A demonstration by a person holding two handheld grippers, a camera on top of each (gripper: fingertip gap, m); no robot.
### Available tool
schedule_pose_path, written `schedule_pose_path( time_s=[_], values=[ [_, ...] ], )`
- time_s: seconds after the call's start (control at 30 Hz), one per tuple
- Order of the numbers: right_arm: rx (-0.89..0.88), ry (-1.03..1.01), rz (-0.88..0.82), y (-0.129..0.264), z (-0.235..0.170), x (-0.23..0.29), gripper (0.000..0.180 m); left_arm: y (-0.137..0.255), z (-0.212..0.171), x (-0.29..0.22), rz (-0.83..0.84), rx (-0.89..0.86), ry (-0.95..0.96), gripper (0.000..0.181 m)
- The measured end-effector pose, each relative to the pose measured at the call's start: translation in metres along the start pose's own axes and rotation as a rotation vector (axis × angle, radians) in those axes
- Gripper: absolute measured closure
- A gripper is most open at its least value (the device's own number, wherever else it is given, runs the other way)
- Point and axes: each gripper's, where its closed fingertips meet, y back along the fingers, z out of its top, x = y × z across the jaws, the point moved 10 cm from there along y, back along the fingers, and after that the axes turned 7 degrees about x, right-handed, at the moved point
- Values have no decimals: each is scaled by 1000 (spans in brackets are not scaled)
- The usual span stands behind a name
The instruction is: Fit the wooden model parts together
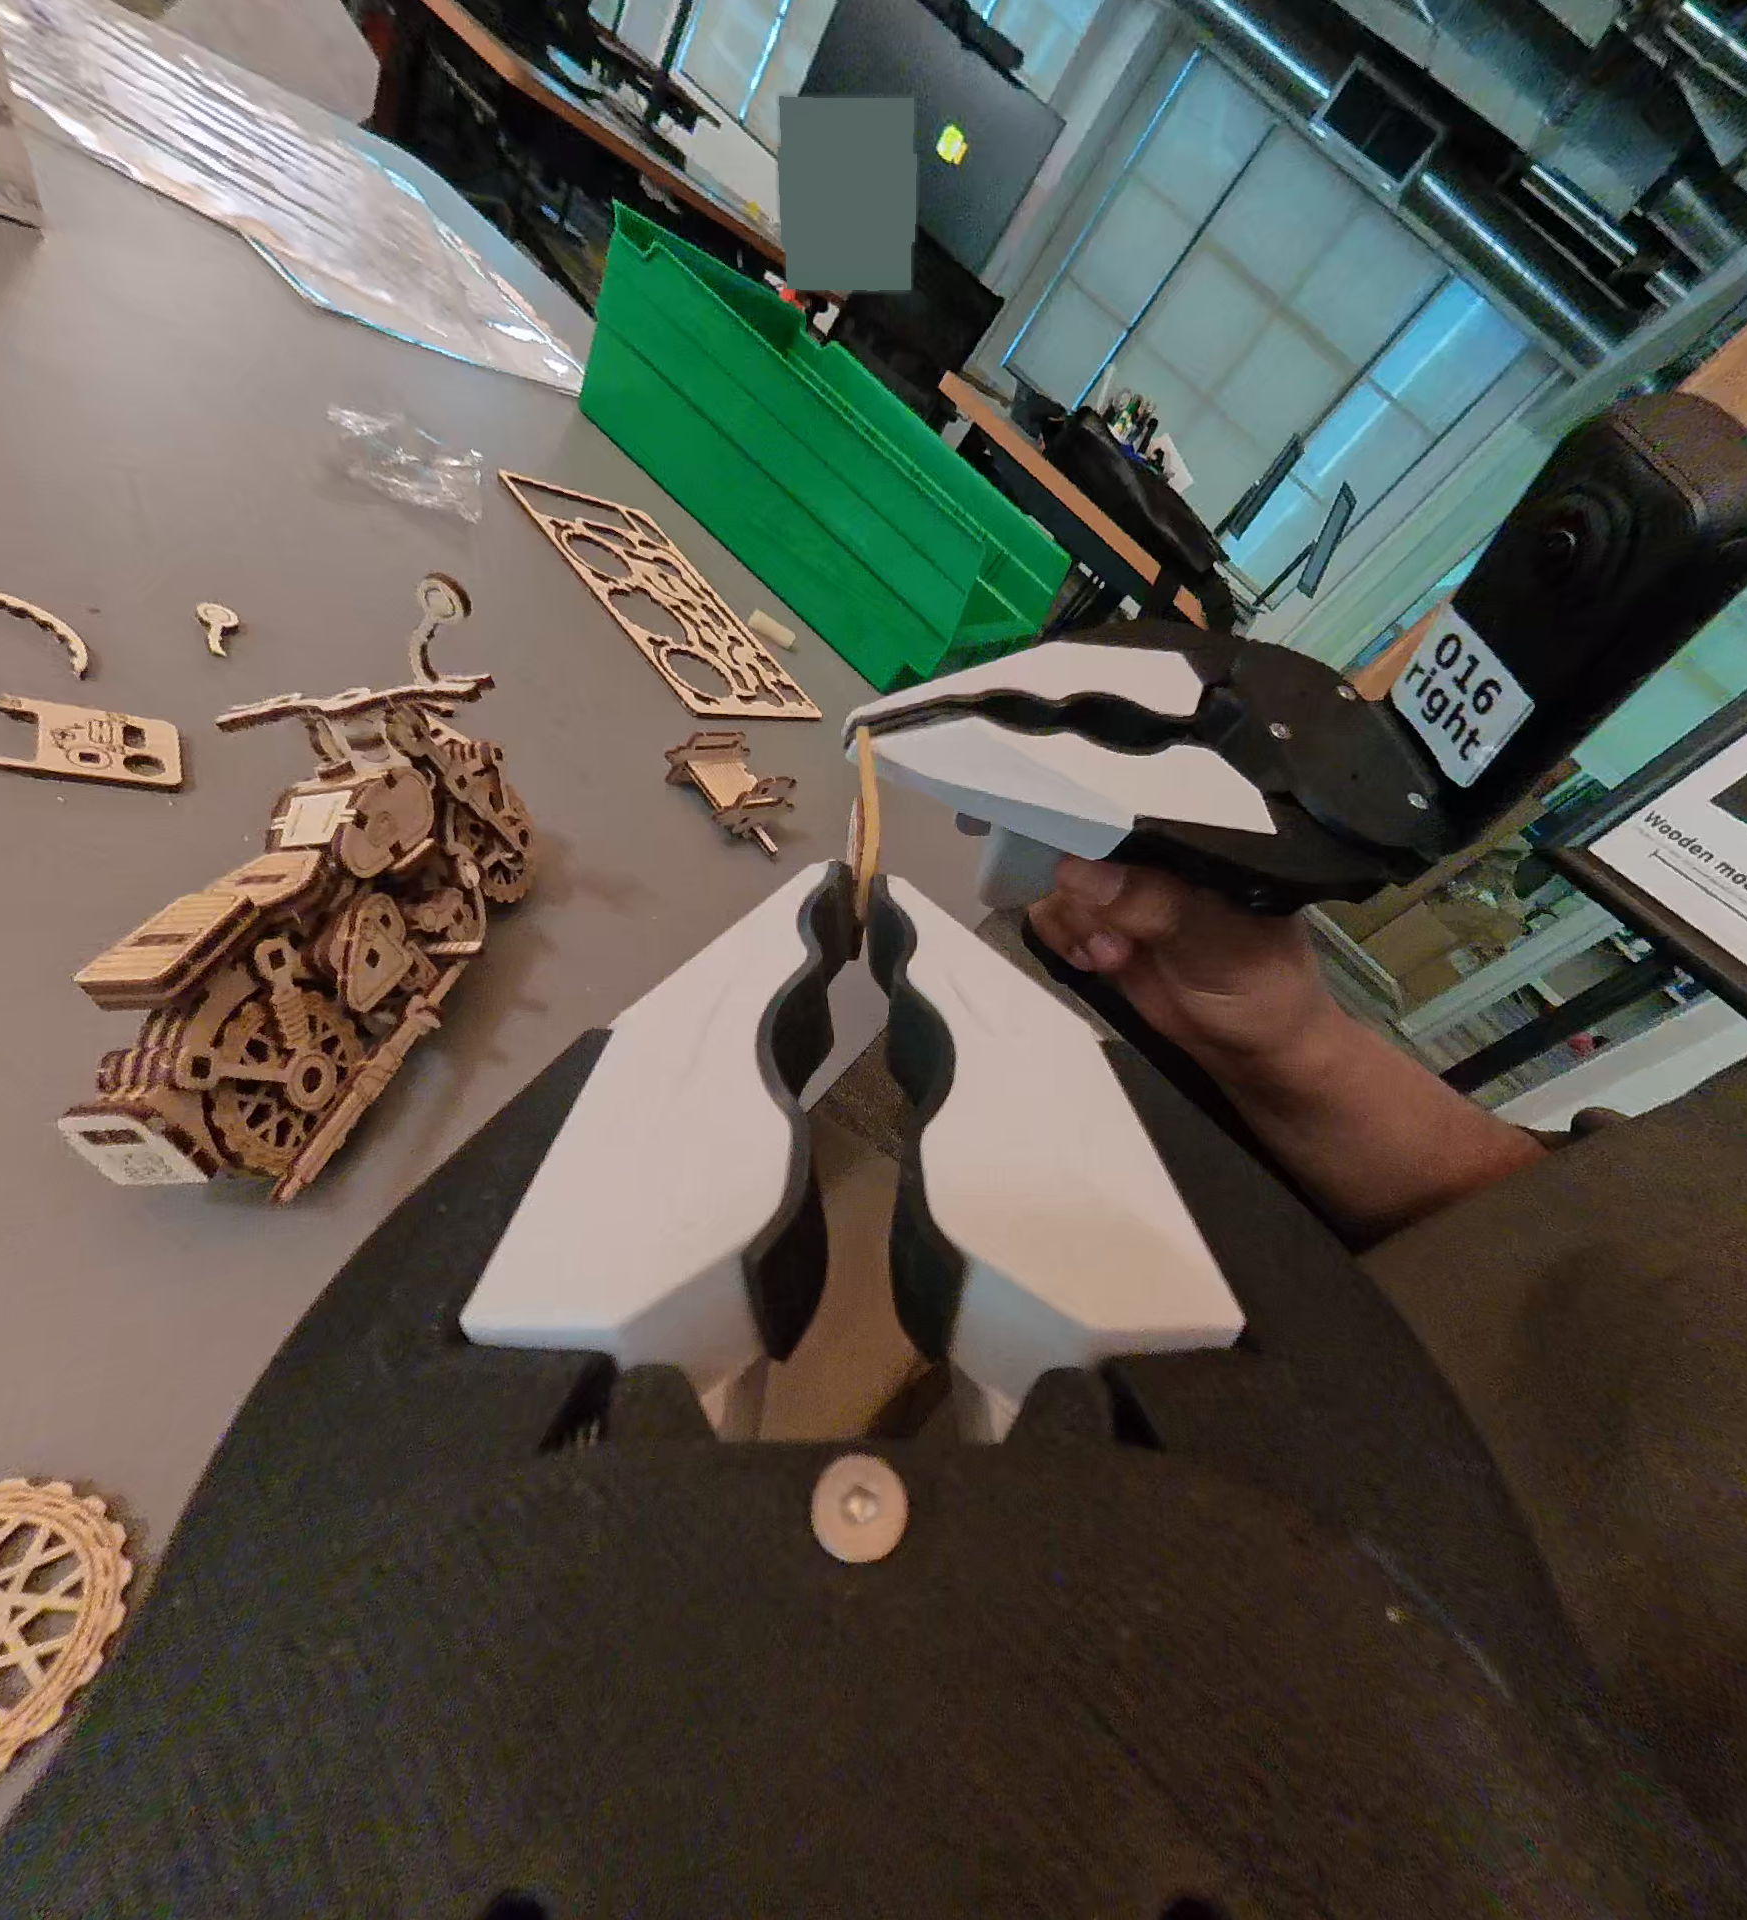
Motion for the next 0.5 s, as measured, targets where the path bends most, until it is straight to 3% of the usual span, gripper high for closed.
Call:
schedule_pose_path(
  time_s=[0.27,0.5],
  values=[
    [-17,-39,45,-1,-1,-1,179,0,-1,1,-15,4,15,179],
    [-11,70,-13,2,8,4,179,-6,-5,-1,7,53,-34,178]
  ],
)
